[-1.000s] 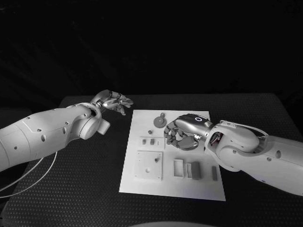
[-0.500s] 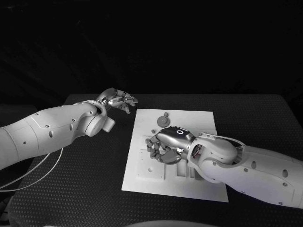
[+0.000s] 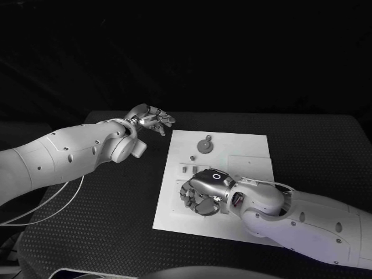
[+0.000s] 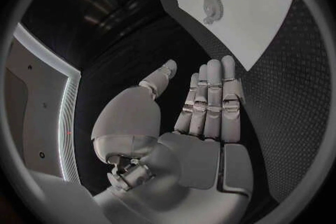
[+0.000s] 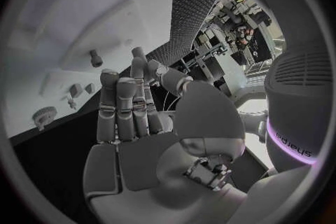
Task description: Assemble the parts on the task board
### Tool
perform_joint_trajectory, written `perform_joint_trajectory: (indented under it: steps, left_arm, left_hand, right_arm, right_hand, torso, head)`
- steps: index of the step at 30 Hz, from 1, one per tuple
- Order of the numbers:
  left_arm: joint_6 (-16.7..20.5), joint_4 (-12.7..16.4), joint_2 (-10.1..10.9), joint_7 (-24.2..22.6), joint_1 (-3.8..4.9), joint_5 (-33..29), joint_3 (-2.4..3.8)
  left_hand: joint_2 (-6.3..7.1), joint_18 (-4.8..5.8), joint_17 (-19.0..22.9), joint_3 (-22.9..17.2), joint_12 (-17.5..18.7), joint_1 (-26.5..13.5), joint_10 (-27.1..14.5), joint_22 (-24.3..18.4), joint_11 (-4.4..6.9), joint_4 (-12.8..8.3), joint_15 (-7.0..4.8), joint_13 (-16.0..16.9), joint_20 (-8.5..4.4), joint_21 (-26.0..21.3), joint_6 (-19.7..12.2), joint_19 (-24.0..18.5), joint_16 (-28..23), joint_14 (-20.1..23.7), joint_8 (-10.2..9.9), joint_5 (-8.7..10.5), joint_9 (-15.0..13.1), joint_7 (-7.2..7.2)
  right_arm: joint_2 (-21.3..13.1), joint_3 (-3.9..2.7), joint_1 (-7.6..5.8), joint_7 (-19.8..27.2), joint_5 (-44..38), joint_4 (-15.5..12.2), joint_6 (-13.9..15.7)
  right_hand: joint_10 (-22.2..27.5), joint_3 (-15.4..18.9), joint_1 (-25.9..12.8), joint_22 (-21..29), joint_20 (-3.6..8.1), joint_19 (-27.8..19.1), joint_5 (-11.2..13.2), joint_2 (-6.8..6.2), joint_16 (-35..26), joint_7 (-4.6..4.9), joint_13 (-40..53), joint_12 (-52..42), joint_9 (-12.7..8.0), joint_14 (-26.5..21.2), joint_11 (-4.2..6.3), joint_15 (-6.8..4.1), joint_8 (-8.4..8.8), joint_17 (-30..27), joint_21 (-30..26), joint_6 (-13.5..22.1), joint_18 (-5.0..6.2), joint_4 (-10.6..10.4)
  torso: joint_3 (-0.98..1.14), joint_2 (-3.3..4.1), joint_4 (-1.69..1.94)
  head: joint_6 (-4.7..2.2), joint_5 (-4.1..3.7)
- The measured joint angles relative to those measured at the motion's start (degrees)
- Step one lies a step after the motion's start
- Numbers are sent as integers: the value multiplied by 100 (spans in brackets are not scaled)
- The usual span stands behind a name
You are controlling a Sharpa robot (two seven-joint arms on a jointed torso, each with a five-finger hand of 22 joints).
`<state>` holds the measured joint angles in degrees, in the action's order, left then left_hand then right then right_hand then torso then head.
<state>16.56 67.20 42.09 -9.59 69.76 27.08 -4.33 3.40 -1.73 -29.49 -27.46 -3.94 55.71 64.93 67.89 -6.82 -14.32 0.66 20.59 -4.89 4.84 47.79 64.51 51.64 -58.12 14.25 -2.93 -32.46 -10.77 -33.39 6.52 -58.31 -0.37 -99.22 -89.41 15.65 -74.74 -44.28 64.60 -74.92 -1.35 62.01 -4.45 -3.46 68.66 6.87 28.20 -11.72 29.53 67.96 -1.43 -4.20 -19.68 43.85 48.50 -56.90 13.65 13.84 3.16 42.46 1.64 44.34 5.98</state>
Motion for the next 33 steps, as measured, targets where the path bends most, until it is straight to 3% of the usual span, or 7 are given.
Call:
perform_joint_trajectory:
  steps: [12,33]
  left_arm:
    - [0,10,5,2,0,-7,0]
    - [-47,31,3,-11,0,-10,1]
  left_hand:
    - [0,0,-6,0,0,0,7,0,7,0,0,5,0,-13,6,0,0,0,0,0,0,9]
    - [0,0,-11,0,0,0,-4,0,-4,0,0,4,0,-13,-11,0,-1,0,0,0,0,-7]
  right_arm:
    - [109,0,69,-72,-205,128,-18]
    - [269,21,84,-130,-413,371,23]
  right_hand:
    - [0,1,0,-3,10,-30,0,0,0,0,14,-1,0,-15,0,-6,0,5,0,0,1,1]
    - [1,9,-24,-3,8,-32,2,24,0,-1,15,-4,0,-32,0,-4,0,10,20,0,2,7]
  torso:
    - [2,1,-1]
    - [2,1,-7]
  head:
    - [46,35]
    - [53,65]
